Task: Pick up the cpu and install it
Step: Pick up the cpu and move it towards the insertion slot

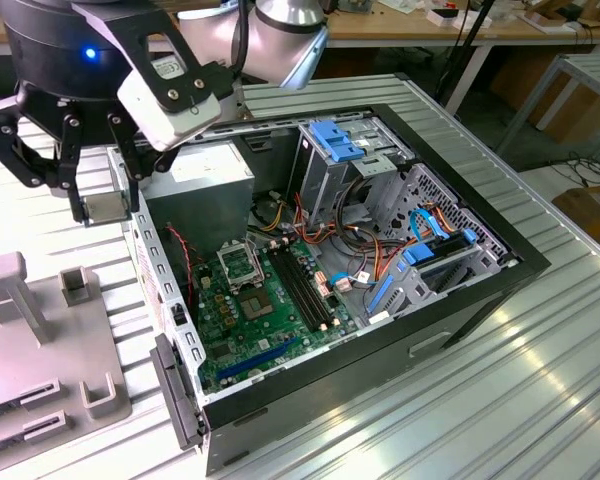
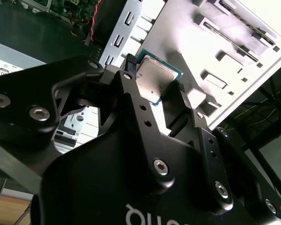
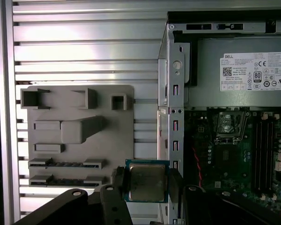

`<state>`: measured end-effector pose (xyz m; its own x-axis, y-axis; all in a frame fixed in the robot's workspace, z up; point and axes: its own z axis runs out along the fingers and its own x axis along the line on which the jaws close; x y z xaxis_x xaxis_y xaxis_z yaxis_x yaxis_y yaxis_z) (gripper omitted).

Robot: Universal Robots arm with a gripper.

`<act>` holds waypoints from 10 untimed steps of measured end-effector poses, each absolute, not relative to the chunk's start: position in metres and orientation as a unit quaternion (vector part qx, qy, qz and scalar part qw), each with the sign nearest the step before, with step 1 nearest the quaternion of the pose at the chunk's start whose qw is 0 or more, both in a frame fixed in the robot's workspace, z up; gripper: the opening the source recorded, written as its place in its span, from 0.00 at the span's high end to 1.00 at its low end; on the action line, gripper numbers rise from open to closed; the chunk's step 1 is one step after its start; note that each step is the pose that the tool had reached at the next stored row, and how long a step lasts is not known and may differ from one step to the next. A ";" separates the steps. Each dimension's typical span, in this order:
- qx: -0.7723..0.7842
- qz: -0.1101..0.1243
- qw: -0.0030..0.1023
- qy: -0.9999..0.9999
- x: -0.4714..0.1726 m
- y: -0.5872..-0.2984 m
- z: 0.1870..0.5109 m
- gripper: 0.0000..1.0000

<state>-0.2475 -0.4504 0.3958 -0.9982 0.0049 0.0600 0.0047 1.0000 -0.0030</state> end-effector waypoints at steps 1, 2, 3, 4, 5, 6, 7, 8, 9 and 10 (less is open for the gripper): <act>-0.002 0.001 0.030 -1.000 -0.246 -0.450 0.396 0.53; -0.002 0.001 0.030 -1.000 -0.245 -0.450 0.396 0.53; -0.002 0.001 0.030 -1.000 -0.242 -0.450 0.396 0.53; -0.002 0.001 0.030 -1.000 -0.241 -0.450 0.396 0.53; -0.002 0.001 0.030 -1.000 -0.238 -0.450 0.396 0.53; -0.002 0.001 0.030 -1.000 -0.234 -0.450 0.396 0.53; -0.002 0.001 0.030 -1.000 -0.233 -0.450 0.396 0.53; -0.002 0.001 0.030 -1.000 -0.232 -0.450 0.395 0.53; -0.002 0.001 0.030 -1.000 -0.230 -0.450 0.395 0.53; -0.002 0.001 0.030 -1.000 -0.229 -0.450 0.395 0.53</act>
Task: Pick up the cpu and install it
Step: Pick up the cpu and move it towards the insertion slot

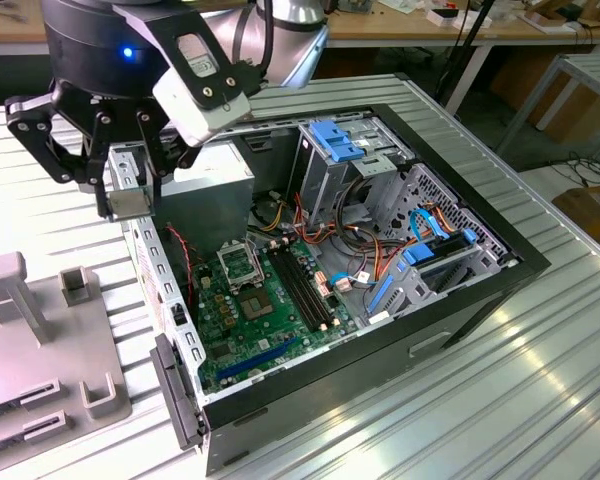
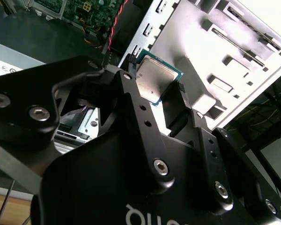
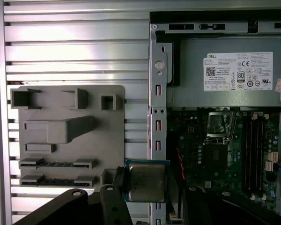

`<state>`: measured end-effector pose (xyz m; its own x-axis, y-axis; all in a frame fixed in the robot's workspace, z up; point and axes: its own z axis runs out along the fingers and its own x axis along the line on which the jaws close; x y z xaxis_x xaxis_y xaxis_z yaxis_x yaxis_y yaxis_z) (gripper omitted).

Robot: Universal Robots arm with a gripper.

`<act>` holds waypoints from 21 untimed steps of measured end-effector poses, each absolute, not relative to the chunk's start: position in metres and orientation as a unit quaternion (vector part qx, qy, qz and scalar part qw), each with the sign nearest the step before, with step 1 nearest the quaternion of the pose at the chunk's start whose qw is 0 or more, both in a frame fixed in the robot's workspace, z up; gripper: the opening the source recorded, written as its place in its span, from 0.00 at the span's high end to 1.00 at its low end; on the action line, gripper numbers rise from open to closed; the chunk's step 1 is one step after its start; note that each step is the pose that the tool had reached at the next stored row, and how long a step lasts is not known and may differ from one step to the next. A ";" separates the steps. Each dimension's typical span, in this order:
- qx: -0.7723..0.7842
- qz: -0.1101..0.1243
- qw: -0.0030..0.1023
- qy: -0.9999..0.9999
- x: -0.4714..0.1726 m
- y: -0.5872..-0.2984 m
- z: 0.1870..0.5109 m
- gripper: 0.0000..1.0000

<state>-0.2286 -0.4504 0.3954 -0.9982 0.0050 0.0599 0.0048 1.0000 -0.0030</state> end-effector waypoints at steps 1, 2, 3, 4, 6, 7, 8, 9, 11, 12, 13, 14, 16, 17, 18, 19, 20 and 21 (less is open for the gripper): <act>-0.002 0.001 0.030 -1.000 -0.227 -0.450 0.395 0.53; -0.002 0.001 0.030 -1.000 -0.226 -0.450 0.395 0.53; -0.002 0.001 0.030 -1.000 -0.224 -0.450 0.395 0.53; -0.002 0.001 0.030 -1.000 -0.223 -0.450 0.395 0.53; -0.002 0.001 0.030 -1.000 -0.221 -0.450 0.395 0.53; -0.002 0.001 0.030 -1.000 -0.218 -0.450 0.395 0.53; -0.002 0.001 0.030 -1.000 -0.216 -0.450 0.395 0.53; -0.002 0.001 0.030 -1.000 -0.213 -0.450 0.395 0.53; -0.002 0.001 0.030 -1.000 -0.210 -0.450 0.395 0.53; -0.002 0.001 0.030 -1.000 -0.209 -0.450 0.395 0.53; -0.002 0.001 0.030 -1.000 -0.208 -0.450 0.395 0.53; -0.002 0.001 0.030 -1.000 -0.206 -0.450 0.395 0.53; -0.002 0.001 0.030 -1.000 -0.202 -0.450 0.395 0.53; -0.002 0.001 0.030 -1.000 -0.201 -0.450 0.395 0.53; -0.002 0.001 0.030 -1.000 -0.199 -0.450 0.395 0.53; -0.002 0.001 0.030 -1.000 -0.198 -0.450 0.395 0.53; -0.002 0.001 0.030 -1.000 -0.197 -0.450 0.394 0.53; -0.002 0.001 0.030 -1.000 -0.196 -0.450 0.394 0.53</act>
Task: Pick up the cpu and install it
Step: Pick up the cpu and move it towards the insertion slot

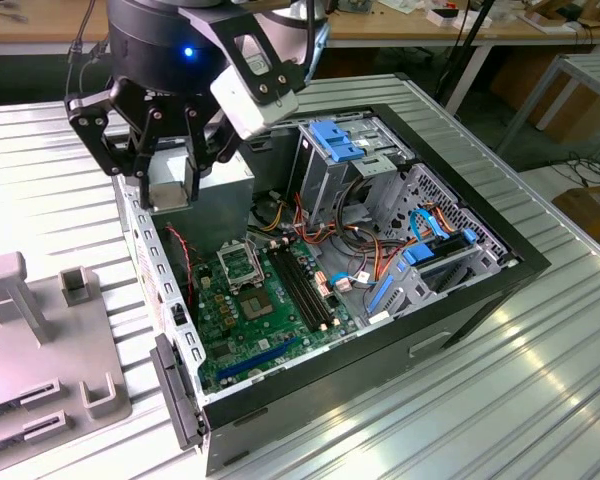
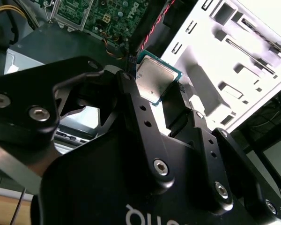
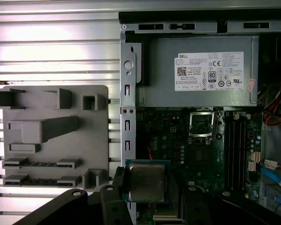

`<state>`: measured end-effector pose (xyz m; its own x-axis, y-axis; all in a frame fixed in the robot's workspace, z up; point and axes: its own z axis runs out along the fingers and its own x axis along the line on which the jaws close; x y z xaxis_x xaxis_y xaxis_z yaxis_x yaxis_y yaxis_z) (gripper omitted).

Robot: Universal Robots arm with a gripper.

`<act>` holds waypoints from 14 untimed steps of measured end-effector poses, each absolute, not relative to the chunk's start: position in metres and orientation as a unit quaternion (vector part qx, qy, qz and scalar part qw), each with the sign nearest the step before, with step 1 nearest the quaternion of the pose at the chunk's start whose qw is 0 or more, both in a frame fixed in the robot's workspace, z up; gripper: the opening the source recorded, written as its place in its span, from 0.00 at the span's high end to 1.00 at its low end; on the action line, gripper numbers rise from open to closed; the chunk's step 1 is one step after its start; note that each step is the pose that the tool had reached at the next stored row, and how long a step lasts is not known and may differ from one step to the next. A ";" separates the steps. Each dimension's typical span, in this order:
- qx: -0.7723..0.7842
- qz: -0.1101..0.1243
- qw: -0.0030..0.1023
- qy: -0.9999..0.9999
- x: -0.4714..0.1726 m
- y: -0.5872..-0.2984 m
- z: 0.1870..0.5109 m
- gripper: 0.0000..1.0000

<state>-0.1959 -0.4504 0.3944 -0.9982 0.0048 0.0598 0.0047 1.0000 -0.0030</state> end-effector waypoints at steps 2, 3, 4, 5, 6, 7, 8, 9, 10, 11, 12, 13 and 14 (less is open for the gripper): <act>-0.002 0.002 0.030 -1.000 -0.194 -0.450 0.394 0.53; -0.002 0.002 0.030 -1.000 -0.192 -0.450 0.394 0.53; -0.002 0.002 0.030 -1.000 -0.191 -0.450 0.394 0.53; -0.002 0.002 0.030 -1.000 -0.190 -0.450 0.394 0.53; -0.002 0.002 0.030 -1.000 -0.189 -0.450 0.394 0.53; -0.002 0.002 0.030 -1.000 -0.188 -0.450 0.394 0.53; -0.002 0.002 0.030 -1.000 -0.186 -0.450 0.394 0.53; -0.002 0.002 0.030 -1.000 -0.185 -0.450 0.394 0.53; -0.002 0.002 0.030 -1.000 -0.184 -0.450 0.394 0.53; -0.002 0.002 0.030 -1.000 -0.181 -0.450 0.394 0.53; -0.002 0.002 0.030 -1.000 -0.178 -0.450 0.394 0.53; -0.002 0.002 0.030 -1.000 -0.176 -0.450 0.394 0.53; -0.002 0.002 0.030 -1.000 -0.173 -0.450 0.394 0.53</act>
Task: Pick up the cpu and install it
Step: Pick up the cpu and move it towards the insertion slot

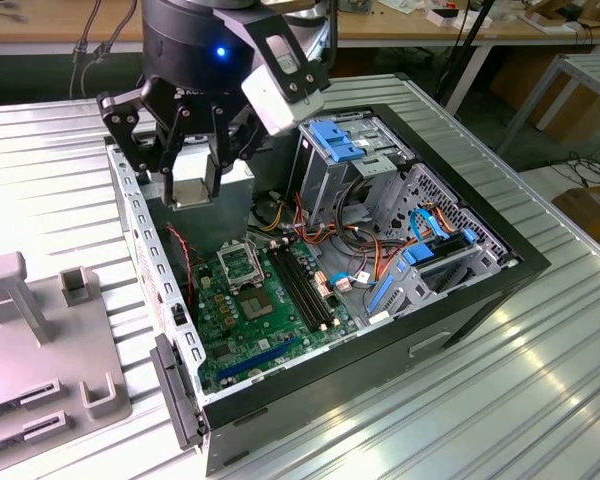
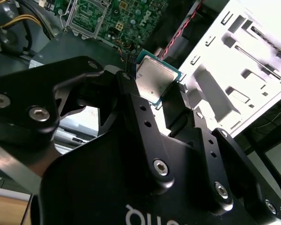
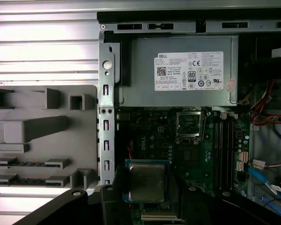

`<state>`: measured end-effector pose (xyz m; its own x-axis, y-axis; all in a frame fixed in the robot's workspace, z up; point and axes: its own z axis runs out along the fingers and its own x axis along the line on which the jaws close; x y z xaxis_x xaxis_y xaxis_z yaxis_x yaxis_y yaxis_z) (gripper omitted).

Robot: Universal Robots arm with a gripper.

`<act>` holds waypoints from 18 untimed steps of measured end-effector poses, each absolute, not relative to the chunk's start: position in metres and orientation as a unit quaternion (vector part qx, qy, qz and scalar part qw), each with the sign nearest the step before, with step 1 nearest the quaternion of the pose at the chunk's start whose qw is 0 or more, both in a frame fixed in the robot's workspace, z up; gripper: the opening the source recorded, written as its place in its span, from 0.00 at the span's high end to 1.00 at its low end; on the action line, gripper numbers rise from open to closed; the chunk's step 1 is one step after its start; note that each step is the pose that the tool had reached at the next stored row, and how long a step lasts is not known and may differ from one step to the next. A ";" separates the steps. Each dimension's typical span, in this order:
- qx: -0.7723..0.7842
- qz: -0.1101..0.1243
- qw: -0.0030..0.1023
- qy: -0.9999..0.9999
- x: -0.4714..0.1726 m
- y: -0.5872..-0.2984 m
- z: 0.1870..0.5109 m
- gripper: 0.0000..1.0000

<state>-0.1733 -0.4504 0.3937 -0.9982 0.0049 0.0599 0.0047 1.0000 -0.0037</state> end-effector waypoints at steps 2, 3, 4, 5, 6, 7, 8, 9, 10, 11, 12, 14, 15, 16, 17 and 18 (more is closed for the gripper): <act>-0.002 0.002 0.030 -1.000 -0.167 -0.450 0.394 0.53; -0.002 0.002 0.030 -1.000 -0.165 -0.450 0.393 0.53; -0.002 0.002 0.030 -1.000 -0.163 -0.450 0.393 0.53; -0.002 0.002 0.030 -1.000 -0.161 -0.450 0.393 0.53; -0.002 0.002 0.030 -1.000 -0.159 -0.450 0.393 0.53; -0.002 0.002 0.030 -1.000 -0.157 -0.450 0.393 0.53; -0.002 0.002 0.030 -1.000 -0.155 -0.450 0.393 0.53; -0.002 0.002 0.030 -1.000 -0.153 -0.450 0.393 0.53; -0.002 0.002 0.030 -1.000 -0.151 -0.450 0.393 0.53; -0.002 0.002 0.030 -1.000 -0.149 -0.450 0.393 0.53; -0.002 0.002 0.030 -1.000 -0.147 -0.450 0.393 0.53; -0.002 0.002 0.030 -1.000 -0.142 -0.450 0.393 0.53; -0.002 0.002 0.030 -1.000 -0.140 -0.450 0.393 0.53; -0.002 0.002 0.030 -1.000 -0.138 -0.450 0.392 0.53; -0.002 0.002 0.030 -1.000 -0.136 -0.450 0.392 0.53; -0.002 0.002 0.030 -1.000 -0.134 -0.450 0.392 0.53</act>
<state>-0.1339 -0.4504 0.3923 -0.9982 0.0050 0.0599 0.0047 1.0000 -0.0038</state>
